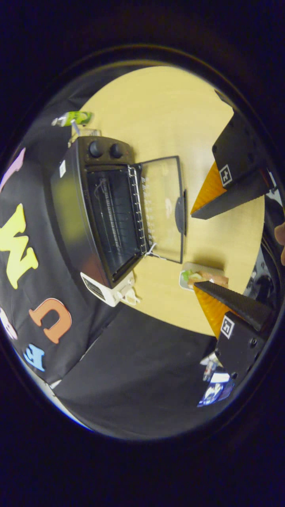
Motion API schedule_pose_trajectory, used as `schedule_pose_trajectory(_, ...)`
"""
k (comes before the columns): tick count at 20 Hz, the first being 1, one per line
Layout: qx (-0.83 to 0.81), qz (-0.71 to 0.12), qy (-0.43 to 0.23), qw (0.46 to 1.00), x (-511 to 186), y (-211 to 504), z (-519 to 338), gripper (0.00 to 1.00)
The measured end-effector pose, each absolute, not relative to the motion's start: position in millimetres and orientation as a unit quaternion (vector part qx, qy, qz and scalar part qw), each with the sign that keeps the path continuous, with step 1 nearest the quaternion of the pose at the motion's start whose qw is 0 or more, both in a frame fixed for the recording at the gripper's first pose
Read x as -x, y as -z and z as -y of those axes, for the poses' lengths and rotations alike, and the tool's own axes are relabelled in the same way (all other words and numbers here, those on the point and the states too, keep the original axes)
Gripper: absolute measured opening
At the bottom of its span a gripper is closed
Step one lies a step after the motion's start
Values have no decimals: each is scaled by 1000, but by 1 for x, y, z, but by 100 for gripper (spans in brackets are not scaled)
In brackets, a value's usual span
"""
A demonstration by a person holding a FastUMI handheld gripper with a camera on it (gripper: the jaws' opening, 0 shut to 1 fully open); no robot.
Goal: Open the toaster oven, put the food inside, and close the toaster oven door.
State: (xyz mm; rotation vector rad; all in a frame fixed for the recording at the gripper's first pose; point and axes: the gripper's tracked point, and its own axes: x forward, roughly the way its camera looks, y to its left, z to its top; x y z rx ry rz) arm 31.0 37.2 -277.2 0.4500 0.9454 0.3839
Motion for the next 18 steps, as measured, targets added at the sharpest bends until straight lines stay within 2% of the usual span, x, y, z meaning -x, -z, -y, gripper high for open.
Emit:
schedule_pose_trajectory(9,-287,-532,-221,765,-21,310,-96,100)
schedule_pose_trajectory(15,-263,-557,-242,750,-20,345,-121,98)
schedule_pose_trajectory(18,-263,-566,-249,740,-21,356,-131,93)
